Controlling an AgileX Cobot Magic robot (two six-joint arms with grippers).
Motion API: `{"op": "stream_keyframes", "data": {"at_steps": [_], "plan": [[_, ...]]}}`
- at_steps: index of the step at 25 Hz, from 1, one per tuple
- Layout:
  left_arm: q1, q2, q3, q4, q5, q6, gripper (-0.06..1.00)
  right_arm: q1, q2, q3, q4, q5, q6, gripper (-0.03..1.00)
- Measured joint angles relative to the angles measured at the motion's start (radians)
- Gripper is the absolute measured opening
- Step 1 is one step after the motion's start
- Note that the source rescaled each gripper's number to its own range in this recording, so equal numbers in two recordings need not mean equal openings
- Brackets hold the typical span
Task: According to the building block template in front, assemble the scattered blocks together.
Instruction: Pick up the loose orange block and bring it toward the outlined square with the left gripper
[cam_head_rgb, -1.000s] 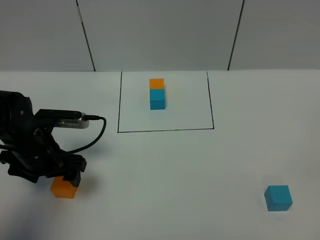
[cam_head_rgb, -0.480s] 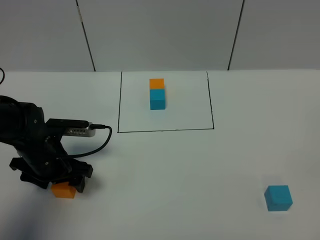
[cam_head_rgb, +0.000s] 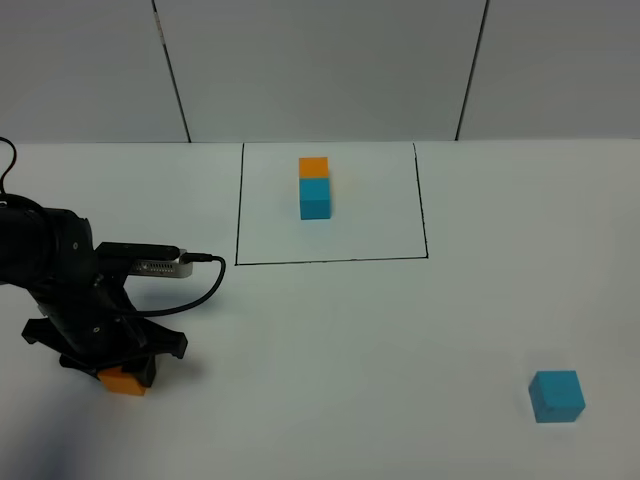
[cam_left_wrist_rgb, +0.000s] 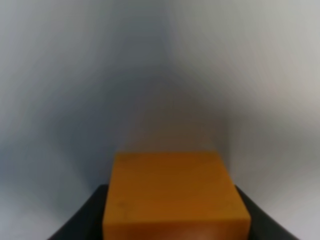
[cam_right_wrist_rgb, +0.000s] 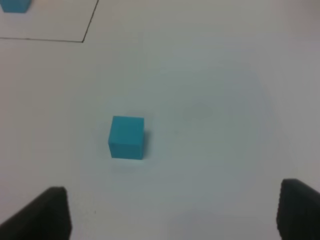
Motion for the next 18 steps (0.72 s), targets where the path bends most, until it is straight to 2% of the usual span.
{"op": "stream_keyframes", "data": {"at_steps": [2,6,11,13,18], "plan": [[-0.008,0.001,-0.030,0.005,0.022,0.022,0.00,0.000,0.000,0.000,0.000,0.000,0.000,0.70],[-0.057,0.002,-0.137,0.028,0.096,0.144,0.00,0.000,0.000,0.000,0.000,0.000,0.000,0.70],[-0.187,0.016,-0.317,0.098,0.191,0.422,0.00,0.000,0.000,0.000,0.000,0.000,0.000,0.70],[-0.236,0.049,-0.406,0.103,0.237,0.527,0.00,0.000,0.000,0.000,0.000,0.000,0.000,0.70],[-0.312,0.219,-0.639,0.115,0.381,0.703,0.00,0.000,0.000,0.000,0.000,0.000,0.000,0.70]]}}
